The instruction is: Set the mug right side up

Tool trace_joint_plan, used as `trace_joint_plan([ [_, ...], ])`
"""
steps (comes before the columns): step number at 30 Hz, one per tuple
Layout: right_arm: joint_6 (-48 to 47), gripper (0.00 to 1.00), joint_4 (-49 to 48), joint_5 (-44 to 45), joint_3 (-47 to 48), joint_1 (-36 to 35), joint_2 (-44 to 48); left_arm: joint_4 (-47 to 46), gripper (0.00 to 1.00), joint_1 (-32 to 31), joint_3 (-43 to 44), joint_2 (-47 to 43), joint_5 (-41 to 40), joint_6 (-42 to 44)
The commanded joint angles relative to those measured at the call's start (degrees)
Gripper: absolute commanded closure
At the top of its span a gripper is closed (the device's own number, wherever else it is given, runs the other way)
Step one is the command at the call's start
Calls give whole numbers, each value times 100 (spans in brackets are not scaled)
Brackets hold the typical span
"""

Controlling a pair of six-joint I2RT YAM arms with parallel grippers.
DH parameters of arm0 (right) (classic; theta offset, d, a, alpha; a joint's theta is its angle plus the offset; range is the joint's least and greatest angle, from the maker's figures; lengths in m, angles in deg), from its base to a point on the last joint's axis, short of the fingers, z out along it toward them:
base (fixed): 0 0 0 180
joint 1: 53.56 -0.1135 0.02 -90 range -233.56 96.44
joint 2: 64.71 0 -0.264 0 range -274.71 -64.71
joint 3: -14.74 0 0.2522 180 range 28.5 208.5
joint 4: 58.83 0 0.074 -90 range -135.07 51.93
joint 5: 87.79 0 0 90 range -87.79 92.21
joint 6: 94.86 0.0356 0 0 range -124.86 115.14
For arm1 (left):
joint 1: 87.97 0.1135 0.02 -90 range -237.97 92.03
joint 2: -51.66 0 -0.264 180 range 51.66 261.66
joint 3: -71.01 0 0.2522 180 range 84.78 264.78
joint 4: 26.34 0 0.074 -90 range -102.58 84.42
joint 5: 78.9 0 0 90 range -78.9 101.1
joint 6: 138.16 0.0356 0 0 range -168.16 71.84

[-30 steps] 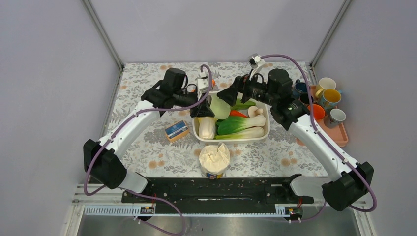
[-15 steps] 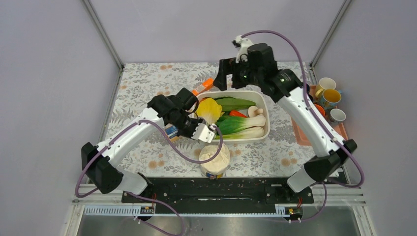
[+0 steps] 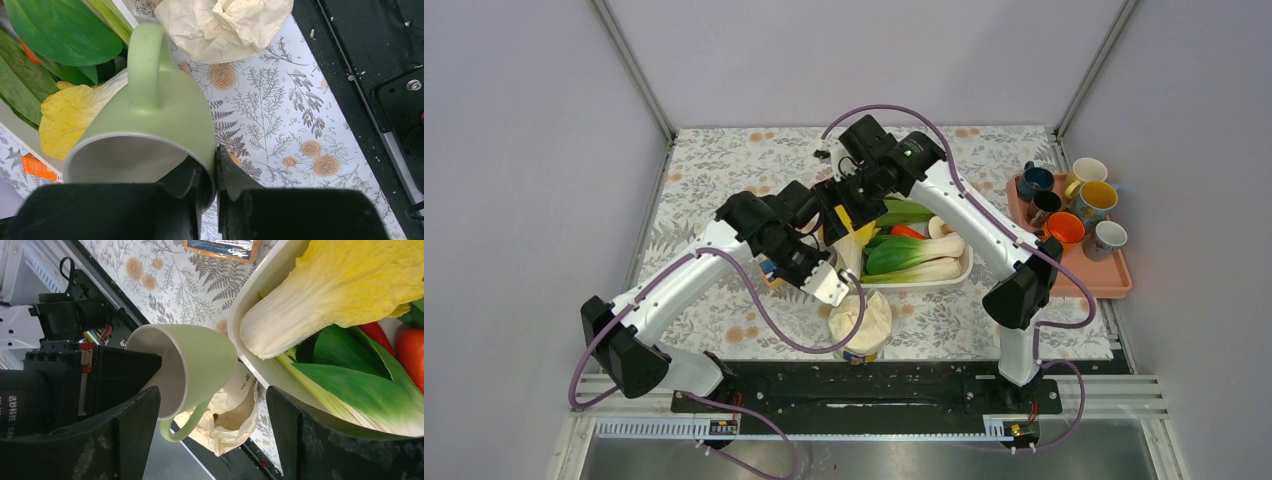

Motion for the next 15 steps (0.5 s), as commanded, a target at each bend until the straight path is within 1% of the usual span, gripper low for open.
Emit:
trace_joint_plan([
  [1,-240,14,561,-89,430,-172,-311,-93,100,-30,390,-268,121,245],
  [8,-338,19,694,61,558,-389,-740,-66,100,-38,578,-187,173,179],
  [9,-338,21,690,93,599,-421,-820,-67,100,-35,608,-169,176,158],
  [10,-319,26,701,133,659,-440,-904,-70,100,-34,637,-150,180,135],
  [12,-296,40,789,348,812,-445,-1075,-102,100,-49,680,-151,185,33],
  [13,-295,52,893,505,896,-443,-1140,-119,100,-50,714,-150,174,-30],
  [15,-279,81,915,784,944,-449,-1163,-236,100,-50,747,-184,141,-243],
])
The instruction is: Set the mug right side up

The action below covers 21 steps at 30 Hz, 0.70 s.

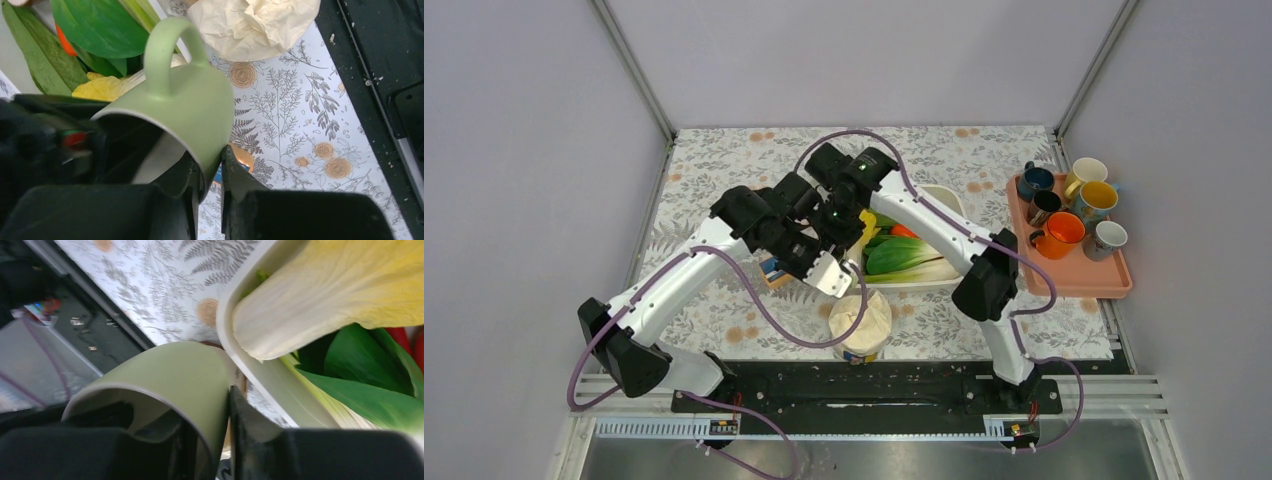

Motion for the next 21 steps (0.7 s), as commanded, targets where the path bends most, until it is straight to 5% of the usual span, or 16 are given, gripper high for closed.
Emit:
trace_joint_plan([
  [1,-13,95,176,738,326,-3,-41,-357,100,-35,411,-225,105,-336],
  [3,-15,100,67,1087,189,5,98,-678,94,-38,412,-284,-66,-777],
  [6,47,100,-268,1608,-177,78,530,-1040,61,-33,455,-381,-302,-1460],
  [11,331,100,-1085,1933,-1362,630,1500,-1220,22,3,551,-633,-413,-2269],
  [21,866,100,-2576,2311,-4218,3033,4058,-1390,11,1059,469,-926,573,-3417],
])
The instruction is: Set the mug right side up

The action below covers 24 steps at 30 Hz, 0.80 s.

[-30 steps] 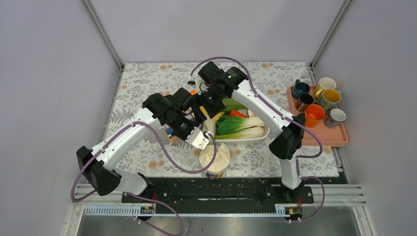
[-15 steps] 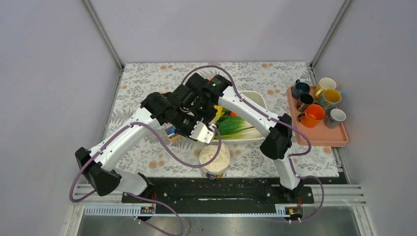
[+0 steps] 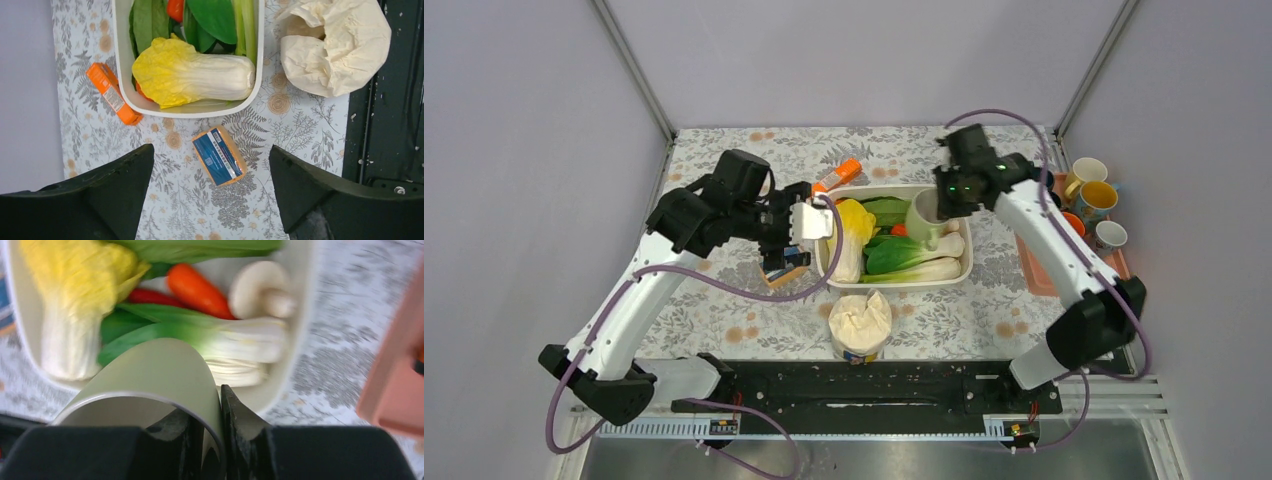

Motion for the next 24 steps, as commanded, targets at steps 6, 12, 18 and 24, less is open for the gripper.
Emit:
trace_joint_plan([
  [6,413,100,-1376,1354,-2107,2782,2494,-2136,11,975,-1182,-123,144,-2178],
  [12,679,100,-2268,1770,-3314,4266,3411,-3704,7,1422,-2196,128,-449,-2913],
  [18,967,100,-3032,1968,-4080,5090,3470,-3949,6,2061,-2367,425,-57,-3030],
  [24,960,100,-3656,1930,-4465,5657,3329,-3743,6,2402,-2181,550,213,-3063],
])
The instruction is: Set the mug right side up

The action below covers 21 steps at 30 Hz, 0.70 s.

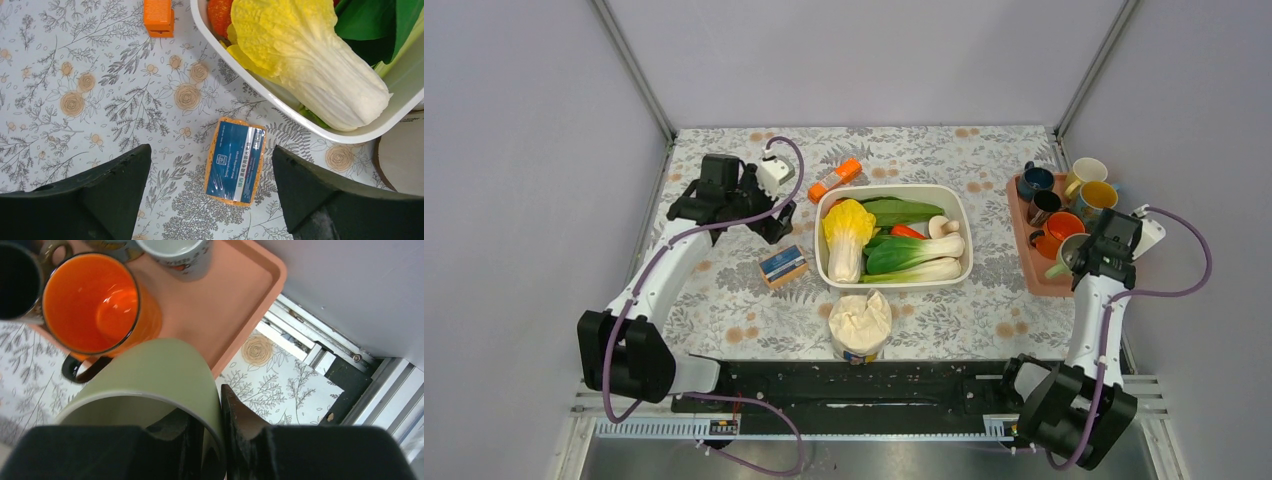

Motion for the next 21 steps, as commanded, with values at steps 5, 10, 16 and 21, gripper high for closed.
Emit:
trace_joint_plan([
  [5,130,100,-1388,-126,77,680,-595,-179,6,168,195,2,274,-74],
  [10,107,100,-1408,-509,249,974,-1046,-157,6,229,188,0,212,-3],
  [16,46,100,-1402,-559,274,983,-1299,-164,6,276,199,44,246,-29],
  [21,78,100,-1415,-698,434,989,-1660,-162,6,316,162,25,225,-1],
])
